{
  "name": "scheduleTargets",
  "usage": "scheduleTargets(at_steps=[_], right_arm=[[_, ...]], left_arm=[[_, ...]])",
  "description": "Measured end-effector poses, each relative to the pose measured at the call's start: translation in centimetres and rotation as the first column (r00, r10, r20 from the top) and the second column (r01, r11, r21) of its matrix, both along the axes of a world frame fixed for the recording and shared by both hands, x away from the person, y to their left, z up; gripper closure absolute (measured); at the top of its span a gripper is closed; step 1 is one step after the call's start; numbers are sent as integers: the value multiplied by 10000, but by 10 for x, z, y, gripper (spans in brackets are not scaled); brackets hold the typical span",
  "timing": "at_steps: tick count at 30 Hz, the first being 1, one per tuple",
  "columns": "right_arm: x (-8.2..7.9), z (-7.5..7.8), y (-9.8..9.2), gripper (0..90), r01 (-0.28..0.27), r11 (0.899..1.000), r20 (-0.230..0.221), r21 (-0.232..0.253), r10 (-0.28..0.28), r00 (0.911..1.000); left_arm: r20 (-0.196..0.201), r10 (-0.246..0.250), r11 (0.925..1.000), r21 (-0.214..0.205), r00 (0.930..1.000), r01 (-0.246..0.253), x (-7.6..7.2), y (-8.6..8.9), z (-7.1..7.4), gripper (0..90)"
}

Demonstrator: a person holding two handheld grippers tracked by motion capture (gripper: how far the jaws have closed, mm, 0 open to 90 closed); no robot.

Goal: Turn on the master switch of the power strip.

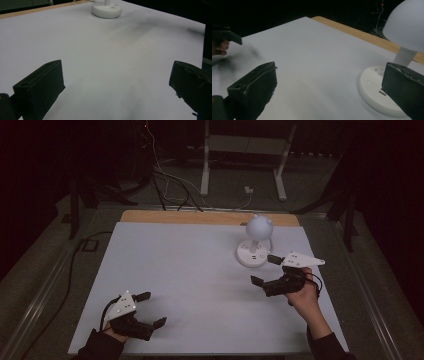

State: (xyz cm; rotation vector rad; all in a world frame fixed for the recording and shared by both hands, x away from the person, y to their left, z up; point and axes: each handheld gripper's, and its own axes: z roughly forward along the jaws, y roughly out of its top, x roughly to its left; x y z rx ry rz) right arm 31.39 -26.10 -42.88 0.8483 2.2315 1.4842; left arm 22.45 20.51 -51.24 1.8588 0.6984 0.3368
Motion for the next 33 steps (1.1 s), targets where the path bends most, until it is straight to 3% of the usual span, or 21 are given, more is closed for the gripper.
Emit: scheduleTargets(at_steps=[11, 20, 33], right_arm=[[22, -5, -9, 0, 343, 9994, -180, 48, -342, 9993], [42, -10, -15, 0, 604, 9980, -255, -206, -609, 9978], [67, -29, -21, 0, 1037, 9931, -571, -555, -1069, 9926]], left_arm=[[0, 12, 10000, -12, 10000, -12, 0, 0, 0, 2], [-11, 16, 10000, -51, 10000, -16, 0, 0, 0, 2], [-33, 7, 10000, -70, 10000, -7, 0, 0, 0, 2]])
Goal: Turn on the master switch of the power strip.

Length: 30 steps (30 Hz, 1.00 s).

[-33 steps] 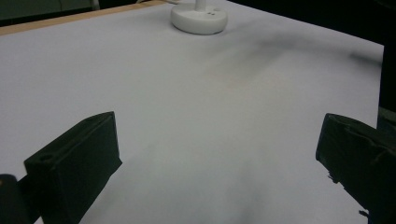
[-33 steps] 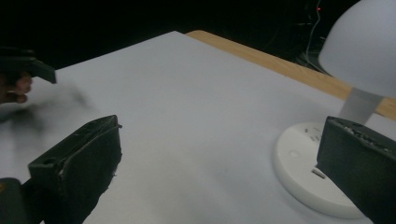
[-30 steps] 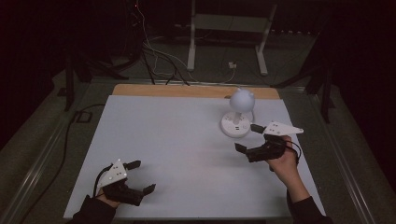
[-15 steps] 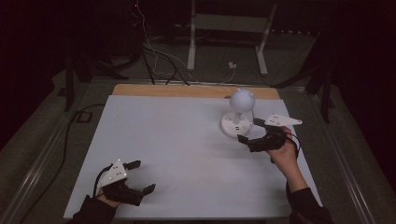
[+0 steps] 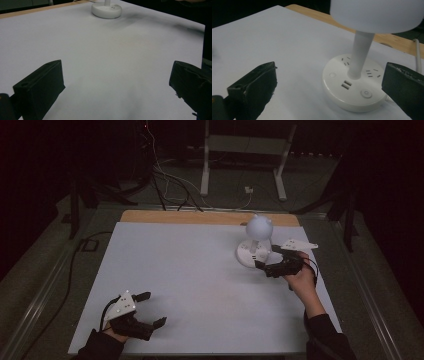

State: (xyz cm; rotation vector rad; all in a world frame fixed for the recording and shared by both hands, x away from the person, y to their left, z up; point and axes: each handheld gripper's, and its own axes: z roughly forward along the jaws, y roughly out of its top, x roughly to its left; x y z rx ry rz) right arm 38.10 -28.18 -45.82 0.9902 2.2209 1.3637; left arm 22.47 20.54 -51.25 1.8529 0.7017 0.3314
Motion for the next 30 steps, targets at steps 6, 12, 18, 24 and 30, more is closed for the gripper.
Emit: scheduleTargets(at_steps=[6, 12, 18, 24, 30], right_arm=[[9, -7, -2, 0, 250, 9997, -136, -77, -251, 9996], [20, -15, -5, 0, 952, 9953, -366, 149, -946, 9948], [26, -21, -7, 0, 1263, 9919, -399, 97, -1258, 9913], [33, -28, -10, 8, 1722, 9847, -542, 265, -1706, 9838], [35, -33, -12, 164, 2122, 9767, -712, 327, -2095, 9752]], left_arm=[[17, -23, 10000, -14, 10000, 23, 0, 0, 0, 2], [7, -39, 10000, -14, 10000, 39, 0, 0, 0, 2], [6, -25, 10000, -33, 10000, 25, 0, 0, 0, 2], [-8, -24, 10000, -42, 10000, 24, 0, 0, 0, 2], [-10, -20, 10000, -48, 10000, 20, 0, 0, 0, 2]])
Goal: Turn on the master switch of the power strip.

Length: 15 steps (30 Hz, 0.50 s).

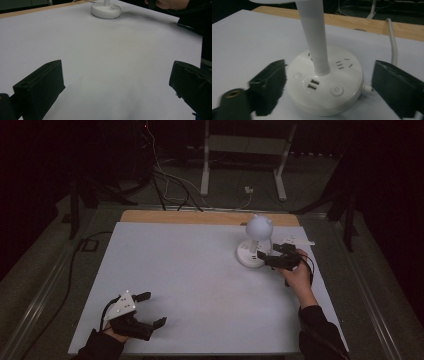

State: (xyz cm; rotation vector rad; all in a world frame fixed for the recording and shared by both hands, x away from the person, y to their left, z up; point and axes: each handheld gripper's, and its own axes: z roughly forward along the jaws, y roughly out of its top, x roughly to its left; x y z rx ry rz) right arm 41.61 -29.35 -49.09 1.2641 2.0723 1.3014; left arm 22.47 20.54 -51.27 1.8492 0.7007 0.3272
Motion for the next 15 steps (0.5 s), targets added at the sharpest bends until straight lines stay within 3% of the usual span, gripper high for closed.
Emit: scheduleTargets(at_steps=[6, 15], right_arm=[[0, -2, 0, 263, 160, 9997, 64, -173, -159, 9999], [0, -3, 4, 572, 401, 9978, 69, -528, -398, 9992]], left_arm=[[-20, -15, 10000, -4, 10000, 15, 0, 0, 0, 2], [-28, -16, 10000, 13, 10000, 16, 0, 0, 0, 2]])
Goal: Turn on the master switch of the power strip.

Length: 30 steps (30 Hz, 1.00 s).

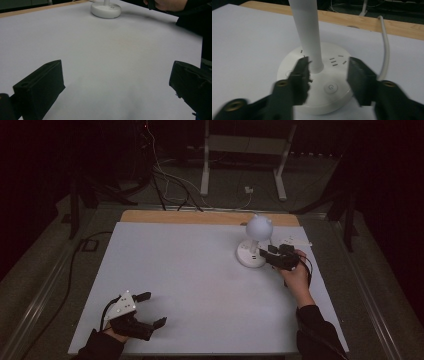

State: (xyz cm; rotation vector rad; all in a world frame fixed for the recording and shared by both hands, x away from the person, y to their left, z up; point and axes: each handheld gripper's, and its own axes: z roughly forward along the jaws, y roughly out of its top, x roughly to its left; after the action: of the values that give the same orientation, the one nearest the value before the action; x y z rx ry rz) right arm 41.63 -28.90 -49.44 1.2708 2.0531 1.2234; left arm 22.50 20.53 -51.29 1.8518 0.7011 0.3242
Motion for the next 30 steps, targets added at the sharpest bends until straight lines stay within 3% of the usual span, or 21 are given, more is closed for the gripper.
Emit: scheduleTargets(at_steps=[15, 22, 30], right_arm=[[5, -5, 5, 900, 164, 9978, -399, -641, -190, 9990], [6, -9, 8, 900, 112, 9953, -414, -957, -152, 9990], [6, -13, 12, 900, 141, 9873, -122, -1581, -163, 9998]], left_arm=[[-18, -9, 10000, 39, 10000, 9, 0, 0, 0, 2], [-27, -7, 10000, 22, 10000, 7, 0, 0, 0, 2], [-18, -19, 10000, 30, 10000, 19, 0, 0, 0, 2]])
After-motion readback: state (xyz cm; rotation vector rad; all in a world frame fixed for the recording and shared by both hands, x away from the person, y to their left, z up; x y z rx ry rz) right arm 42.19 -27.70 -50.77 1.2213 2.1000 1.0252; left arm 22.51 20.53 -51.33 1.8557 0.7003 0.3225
